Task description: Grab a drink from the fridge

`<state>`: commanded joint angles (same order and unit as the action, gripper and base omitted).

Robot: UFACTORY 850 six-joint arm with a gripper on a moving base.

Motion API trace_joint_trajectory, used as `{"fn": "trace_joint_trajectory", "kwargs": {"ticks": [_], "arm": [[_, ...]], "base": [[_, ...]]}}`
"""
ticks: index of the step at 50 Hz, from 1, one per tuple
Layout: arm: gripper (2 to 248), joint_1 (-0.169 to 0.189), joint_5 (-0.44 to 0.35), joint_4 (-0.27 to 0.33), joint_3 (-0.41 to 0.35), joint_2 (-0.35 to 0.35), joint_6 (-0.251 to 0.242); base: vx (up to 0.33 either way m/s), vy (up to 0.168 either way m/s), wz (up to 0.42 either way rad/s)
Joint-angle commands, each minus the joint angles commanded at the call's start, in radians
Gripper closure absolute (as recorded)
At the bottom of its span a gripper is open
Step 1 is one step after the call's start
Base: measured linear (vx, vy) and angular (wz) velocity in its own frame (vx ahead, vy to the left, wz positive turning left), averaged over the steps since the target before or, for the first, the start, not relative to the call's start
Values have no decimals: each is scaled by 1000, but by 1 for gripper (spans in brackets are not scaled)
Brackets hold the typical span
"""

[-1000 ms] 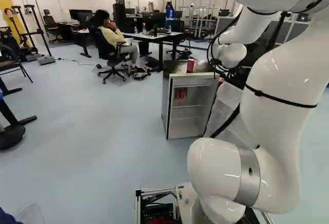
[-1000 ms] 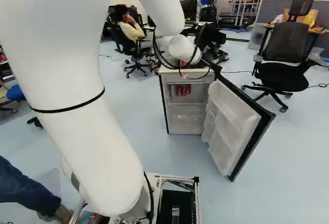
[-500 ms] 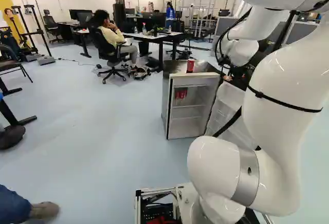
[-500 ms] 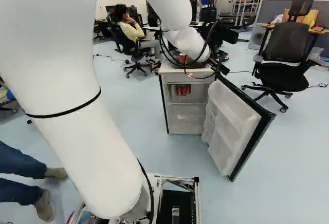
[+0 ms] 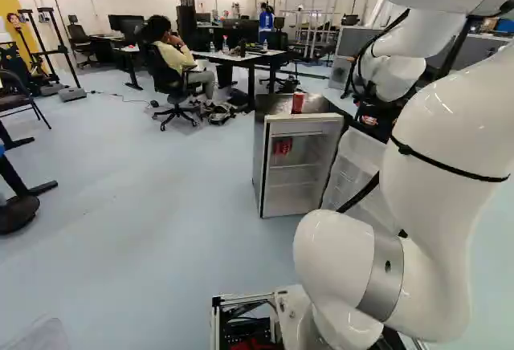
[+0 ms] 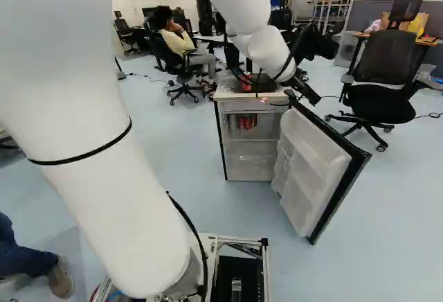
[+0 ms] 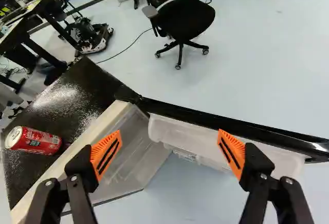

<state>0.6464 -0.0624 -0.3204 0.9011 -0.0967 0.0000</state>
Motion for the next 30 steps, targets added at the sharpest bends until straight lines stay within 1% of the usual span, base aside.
{"fn": "trace_joint_trajectory", "kwargs": {"ticks": [22, 30], "arm": [[3, 73, 72, 0, 33, -31, 0], [3, 98, 74, 0, 50, -46, 0]], "base": [[0, 0, 0], [0, 0, 0]]}}
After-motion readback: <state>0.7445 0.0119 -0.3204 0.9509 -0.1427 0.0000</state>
